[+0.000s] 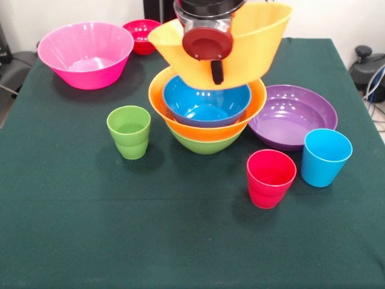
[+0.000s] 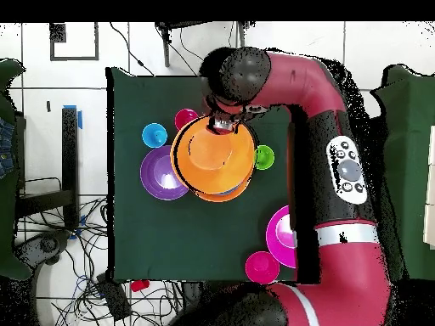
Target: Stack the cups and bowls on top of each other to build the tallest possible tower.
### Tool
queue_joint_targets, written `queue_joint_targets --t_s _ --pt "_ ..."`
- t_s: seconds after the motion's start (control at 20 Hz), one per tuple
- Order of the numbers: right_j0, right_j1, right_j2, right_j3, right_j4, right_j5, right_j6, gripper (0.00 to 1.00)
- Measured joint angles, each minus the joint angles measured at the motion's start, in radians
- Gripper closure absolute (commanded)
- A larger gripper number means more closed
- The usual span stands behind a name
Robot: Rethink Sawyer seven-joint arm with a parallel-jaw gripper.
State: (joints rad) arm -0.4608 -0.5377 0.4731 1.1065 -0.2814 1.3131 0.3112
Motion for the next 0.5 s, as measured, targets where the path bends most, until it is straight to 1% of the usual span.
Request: queue_joint_targets --t_s 0.15,0.25,0.35,0.5 --pt "0.032 -0.004 -0.038 0.007 -0.030 -0.069 0.000 1.00" --pt "0.041 -0.004 -0.052 0.009 -0.041 -0.094 0.000 1.00" --pt "0.059 -0.004 -0.082 0.014 -0.066 -0.127 0.000 1.00" --pt "0.079 -0.004 -0.120 0.019 -0.094 -0.148 0.000 1.00"
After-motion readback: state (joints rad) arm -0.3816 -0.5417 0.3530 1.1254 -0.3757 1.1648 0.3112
